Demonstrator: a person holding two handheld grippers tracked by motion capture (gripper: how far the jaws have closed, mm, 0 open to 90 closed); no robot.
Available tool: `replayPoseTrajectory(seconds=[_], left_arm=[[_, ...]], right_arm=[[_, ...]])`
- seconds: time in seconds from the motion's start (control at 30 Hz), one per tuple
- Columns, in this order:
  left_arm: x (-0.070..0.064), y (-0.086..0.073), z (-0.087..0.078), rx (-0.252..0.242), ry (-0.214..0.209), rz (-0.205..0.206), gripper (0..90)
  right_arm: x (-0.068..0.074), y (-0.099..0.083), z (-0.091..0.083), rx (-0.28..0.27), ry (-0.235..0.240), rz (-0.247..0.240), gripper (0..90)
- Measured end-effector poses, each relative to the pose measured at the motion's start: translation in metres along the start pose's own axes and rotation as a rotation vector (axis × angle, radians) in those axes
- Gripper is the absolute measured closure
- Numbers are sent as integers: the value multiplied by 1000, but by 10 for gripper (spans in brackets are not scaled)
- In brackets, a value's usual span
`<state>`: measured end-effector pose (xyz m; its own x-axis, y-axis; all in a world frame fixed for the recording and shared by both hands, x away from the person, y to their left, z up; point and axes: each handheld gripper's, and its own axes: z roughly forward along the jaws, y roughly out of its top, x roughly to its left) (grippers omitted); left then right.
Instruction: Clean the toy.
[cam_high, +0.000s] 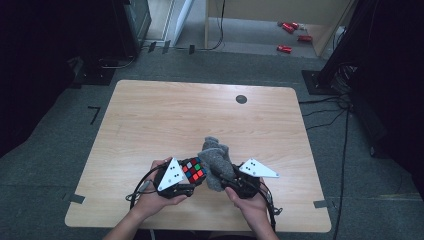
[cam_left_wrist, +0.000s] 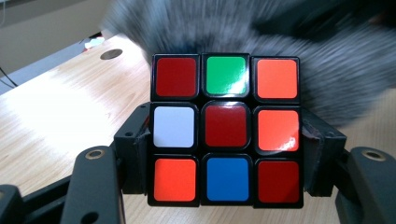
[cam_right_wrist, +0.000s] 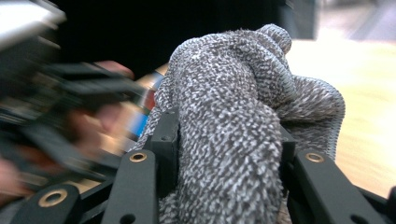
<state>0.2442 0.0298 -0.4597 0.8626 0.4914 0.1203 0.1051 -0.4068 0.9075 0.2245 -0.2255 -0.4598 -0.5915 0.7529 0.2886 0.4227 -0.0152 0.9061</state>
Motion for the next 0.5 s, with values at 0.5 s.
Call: replayPoseTrajectory(seconds=[0.5], left_arm=[[-3, -1, -5, -65, -49, 47, 344]], right_arm=[[0, 7, -1, -4, 89, 111, 596]])
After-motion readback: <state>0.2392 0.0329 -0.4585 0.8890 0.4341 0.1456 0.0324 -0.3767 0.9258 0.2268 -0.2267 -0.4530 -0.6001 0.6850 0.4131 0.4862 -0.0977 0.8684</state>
